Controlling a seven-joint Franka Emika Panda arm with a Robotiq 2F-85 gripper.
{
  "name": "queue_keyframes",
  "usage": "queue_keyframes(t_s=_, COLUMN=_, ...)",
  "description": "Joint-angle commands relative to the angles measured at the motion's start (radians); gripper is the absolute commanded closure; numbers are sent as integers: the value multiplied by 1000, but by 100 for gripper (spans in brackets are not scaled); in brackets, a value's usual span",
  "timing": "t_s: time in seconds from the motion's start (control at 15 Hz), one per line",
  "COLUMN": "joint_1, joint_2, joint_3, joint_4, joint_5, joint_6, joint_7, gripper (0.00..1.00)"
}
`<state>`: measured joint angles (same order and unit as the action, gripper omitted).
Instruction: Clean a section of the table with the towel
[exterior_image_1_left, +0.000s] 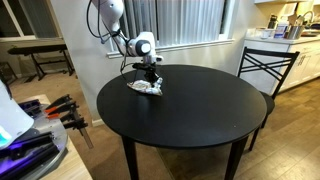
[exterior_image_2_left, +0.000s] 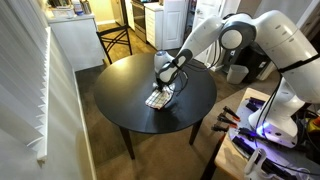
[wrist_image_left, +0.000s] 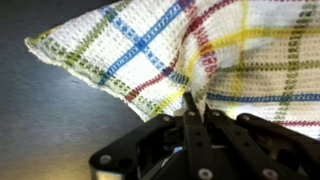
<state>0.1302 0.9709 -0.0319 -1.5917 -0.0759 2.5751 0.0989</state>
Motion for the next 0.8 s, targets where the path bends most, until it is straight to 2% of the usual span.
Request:
queue_keyframes(t_s=0.0, joint_1=81, joint_2=36, joint_3=41, joint_4=-16, joint_5=-36, joint_6=-22, joint_7=-24, gripper=96)
queue_keyframes(t_s=0.33, joint_1=147, joint_2=54, joint_3=25, joint_4=10, joint_5=-87, joint_6=-55, joint_7=-26, gripper=96)
queue_keyframes(t_s=0.53, joint_1=115, joint_2=65, joint_3=-5, joint_4=36, joint_5=-89, joint_6=-73, joint_7=-18, gripper=96)
queue_keyframes(t_s=0.73, joint_1=53, joint_2=48, joint_3=-51, joint_4=48, joint_5=-76, joint_6=-74, joint_7=-7, gripper=96)
